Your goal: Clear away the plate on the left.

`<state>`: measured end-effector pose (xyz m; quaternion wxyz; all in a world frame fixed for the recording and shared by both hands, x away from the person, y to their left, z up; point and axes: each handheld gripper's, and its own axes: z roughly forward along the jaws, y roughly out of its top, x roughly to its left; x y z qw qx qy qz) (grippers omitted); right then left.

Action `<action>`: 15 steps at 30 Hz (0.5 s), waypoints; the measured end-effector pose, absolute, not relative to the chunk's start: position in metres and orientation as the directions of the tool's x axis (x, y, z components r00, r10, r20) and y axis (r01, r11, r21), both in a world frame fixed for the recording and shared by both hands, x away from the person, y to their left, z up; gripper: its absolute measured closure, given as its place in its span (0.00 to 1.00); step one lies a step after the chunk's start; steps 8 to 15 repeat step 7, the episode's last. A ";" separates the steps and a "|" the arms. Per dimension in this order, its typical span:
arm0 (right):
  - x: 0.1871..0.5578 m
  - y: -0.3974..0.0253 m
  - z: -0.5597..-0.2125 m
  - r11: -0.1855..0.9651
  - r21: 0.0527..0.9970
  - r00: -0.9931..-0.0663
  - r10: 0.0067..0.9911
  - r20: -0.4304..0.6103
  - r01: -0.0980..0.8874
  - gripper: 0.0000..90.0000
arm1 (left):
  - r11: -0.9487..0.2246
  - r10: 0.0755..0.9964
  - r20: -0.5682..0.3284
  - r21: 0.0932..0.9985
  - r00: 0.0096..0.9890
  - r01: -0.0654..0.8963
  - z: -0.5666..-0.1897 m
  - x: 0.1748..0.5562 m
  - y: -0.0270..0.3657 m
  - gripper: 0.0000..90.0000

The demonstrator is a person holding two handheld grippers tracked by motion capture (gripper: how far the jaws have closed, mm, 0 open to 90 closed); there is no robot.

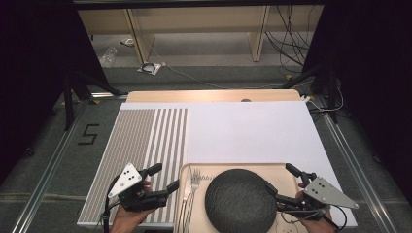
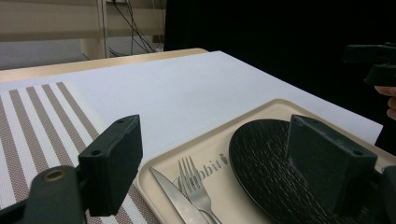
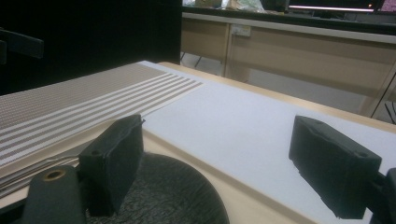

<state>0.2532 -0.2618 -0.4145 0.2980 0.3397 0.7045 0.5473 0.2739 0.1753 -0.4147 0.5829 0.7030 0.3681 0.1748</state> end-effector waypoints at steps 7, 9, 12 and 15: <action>0.253 -0.262 -0.415 0.171 0.973 -0.592 0.805 -0.048 0.154 0.21 | -0.048 0.724 -0.183 0.949 0.666 0.313 -0.415 0.274 0.176 0.21; 0.253 -0.262 -0.415 0.171 0.973 -0.592 0.805 -0.048 0.154 0.21 | -0.048 0.724 -0.183 0.949 0.666 0.313 -0.415 0.274 0.176 0.21; 0.253 -0.262 -0.415 0.171 0.973 -0.592 0.805 -0.048 0.154 0.21 | -0.048 0.724 -0.183 0.949 0.666 0.313 -0.415 0.274 0.176 0.21; 0.253 -0.262 -0.415 0.171 0.973 -0.592 0.805 -0.048 0.154 0.21 | -0.048 0.724 -0.183 0.949 0.666 0.313 -0.415 0.274 0.176 0.21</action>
